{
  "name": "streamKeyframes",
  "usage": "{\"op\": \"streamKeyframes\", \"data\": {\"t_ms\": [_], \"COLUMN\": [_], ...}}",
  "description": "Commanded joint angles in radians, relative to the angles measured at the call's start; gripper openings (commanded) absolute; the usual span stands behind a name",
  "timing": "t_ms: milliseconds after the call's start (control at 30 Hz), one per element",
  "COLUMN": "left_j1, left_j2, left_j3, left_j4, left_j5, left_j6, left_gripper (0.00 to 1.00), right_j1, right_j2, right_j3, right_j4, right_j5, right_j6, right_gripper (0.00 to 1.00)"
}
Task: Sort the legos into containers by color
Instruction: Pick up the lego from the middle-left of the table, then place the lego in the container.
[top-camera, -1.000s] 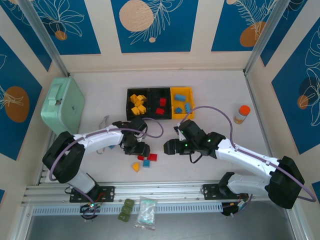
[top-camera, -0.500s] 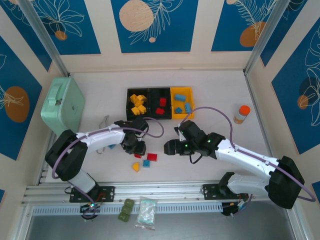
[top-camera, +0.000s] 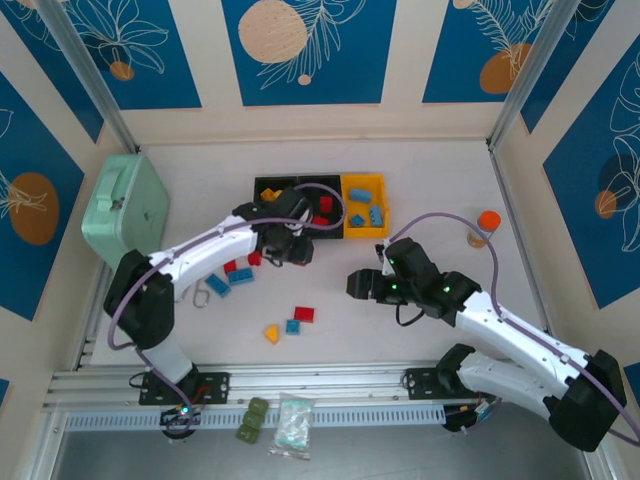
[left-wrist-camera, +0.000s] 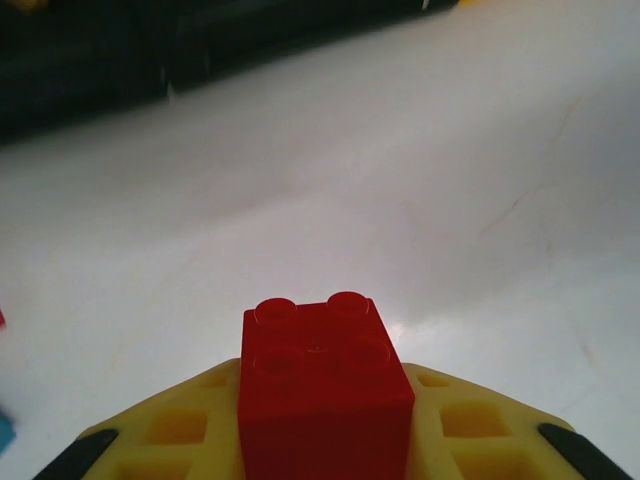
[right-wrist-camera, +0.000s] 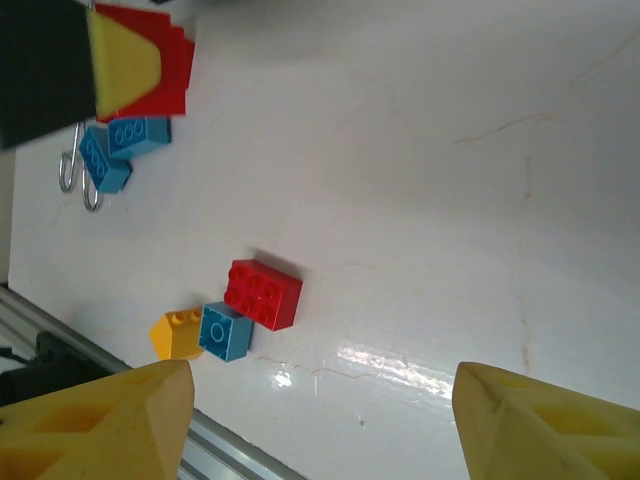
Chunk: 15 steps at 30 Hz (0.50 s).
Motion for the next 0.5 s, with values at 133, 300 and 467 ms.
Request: {"op": "streamKeyframes", "data": {"t_ms": [133,300,467], "left_j1": [0.036,0.066,0.089], "left_j2": [0.218,0.389,0.53], "left_j3": [0.327,0.565,0.769], "left_j4": [-0.112,-0.192,-0.258], "left_j5": [-0.042,-0.076,-0.087], "left_j6": [0.078,0.118,0.136], "left_gripper": [0.24,0.24,0.25], "right_j1": [-0.023,-0.021,-0.023], "right_j2": [-0.061,-0.074,-0.076], "right_j3": [-0.051,-0.068,-0.069], "right_j4": [-0.04,-0.036,-0.044], "right_j5": [0.01,0.011,0.019], "right_j6": [0.044,0.066,0.068], "right_gripper": [0.69,0.69,0.69]}}
